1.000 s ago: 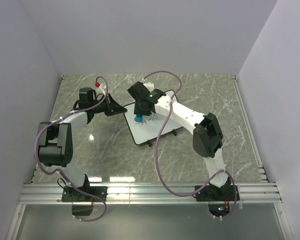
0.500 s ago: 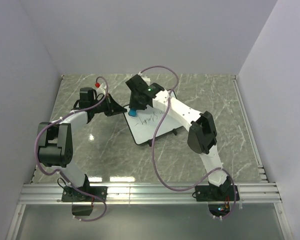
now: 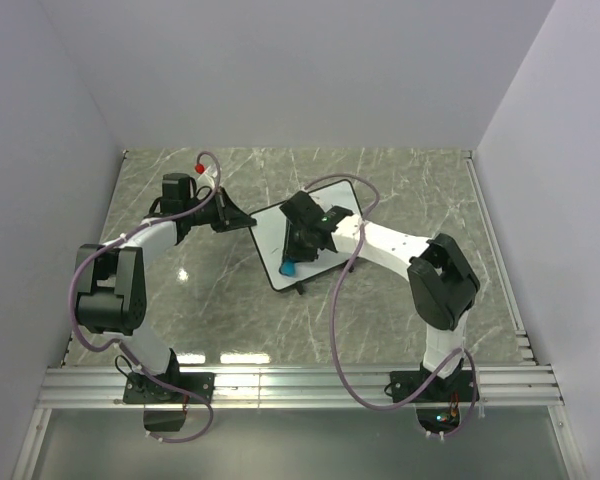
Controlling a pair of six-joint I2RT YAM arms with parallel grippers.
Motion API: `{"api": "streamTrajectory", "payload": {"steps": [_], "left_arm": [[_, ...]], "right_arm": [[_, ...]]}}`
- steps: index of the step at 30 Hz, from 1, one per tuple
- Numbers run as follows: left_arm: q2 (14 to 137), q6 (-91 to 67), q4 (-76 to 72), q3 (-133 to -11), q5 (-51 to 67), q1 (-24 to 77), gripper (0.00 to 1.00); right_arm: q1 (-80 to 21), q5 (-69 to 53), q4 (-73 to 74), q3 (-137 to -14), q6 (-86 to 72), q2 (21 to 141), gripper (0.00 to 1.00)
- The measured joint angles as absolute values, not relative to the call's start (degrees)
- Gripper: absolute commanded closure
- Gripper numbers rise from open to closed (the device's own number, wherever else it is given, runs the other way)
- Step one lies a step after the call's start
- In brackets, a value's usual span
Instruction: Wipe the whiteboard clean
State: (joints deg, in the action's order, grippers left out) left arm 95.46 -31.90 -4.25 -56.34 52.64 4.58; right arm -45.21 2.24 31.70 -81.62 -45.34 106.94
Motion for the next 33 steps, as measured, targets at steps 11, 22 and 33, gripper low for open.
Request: {"api": "streamTrajectory", "payload": {"steps": [11,22,33], "left_arm": [[95.46,-30.68,-4.47,-56.62,52.14,4.69,1.0],[95.46,-31.03,-4.38,-56.62,52.29,4.95,1.0],[95.46,-30.68,-3.95,-56.6,52.01,5.08,1.0]], "right_arm": [[-47.46,1.19,41.17,-97.17,-43.38,115.07,1.0],[-50.26,1.5,38.48,-103.15,-42.35,117.86,1.0],[-46.94,1.5,34.72,-86.06,-44.6,110.39,1.0]]}}
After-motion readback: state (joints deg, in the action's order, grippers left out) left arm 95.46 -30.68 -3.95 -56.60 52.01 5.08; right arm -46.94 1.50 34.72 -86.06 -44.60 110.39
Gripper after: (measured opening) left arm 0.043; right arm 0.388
